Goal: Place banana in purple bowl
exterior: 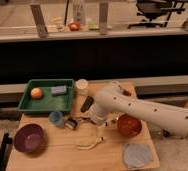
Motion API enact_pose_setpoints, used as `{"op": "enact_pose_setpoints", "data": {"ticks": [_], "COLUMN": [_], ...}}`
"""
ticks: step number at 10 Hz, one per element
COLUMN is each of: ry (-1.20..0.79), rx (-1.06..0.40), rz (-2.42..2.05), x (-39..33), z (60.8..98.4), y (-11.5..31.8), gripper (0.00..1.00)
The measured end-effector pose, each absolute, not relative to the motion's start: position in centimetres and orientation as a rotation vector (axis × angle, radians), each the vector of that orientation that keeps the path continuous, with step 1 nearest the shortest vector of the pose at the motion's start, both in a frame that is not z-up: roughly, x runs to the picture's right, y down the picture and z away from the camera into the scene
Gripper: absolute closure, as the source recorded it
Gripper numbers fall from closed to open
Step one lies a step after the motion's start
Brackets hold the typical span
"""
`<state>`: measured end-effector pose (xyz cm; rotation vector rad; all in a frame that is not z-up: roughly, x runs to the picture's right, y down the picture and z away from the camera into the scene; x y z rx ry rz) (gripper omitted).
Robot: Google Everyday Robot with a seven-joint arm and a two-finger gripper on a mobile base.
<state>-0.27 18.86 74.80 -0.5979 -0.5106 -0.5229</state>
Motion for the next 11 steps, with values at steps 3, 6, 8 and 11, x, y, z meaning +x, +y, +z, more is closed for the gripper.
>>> {"op": "enact_pose_setpoints", "data": {"ticks": [3,6,8,11], "ry": [-0.468,-0.466,-0.475,-0.477], "rx": [-0.619,-0.637,-0.644,-0.64], "rz": [-0.484,-0.458,-0.459,-0.455], "x": [-0.6,-0.8,-1.2,-1.1], "z": [75.4,76.3,77.1,78.3], "y": [21.6,24.1,25.2,26.4], "gripper": [0.2,0.2,0.2,0.2]}}
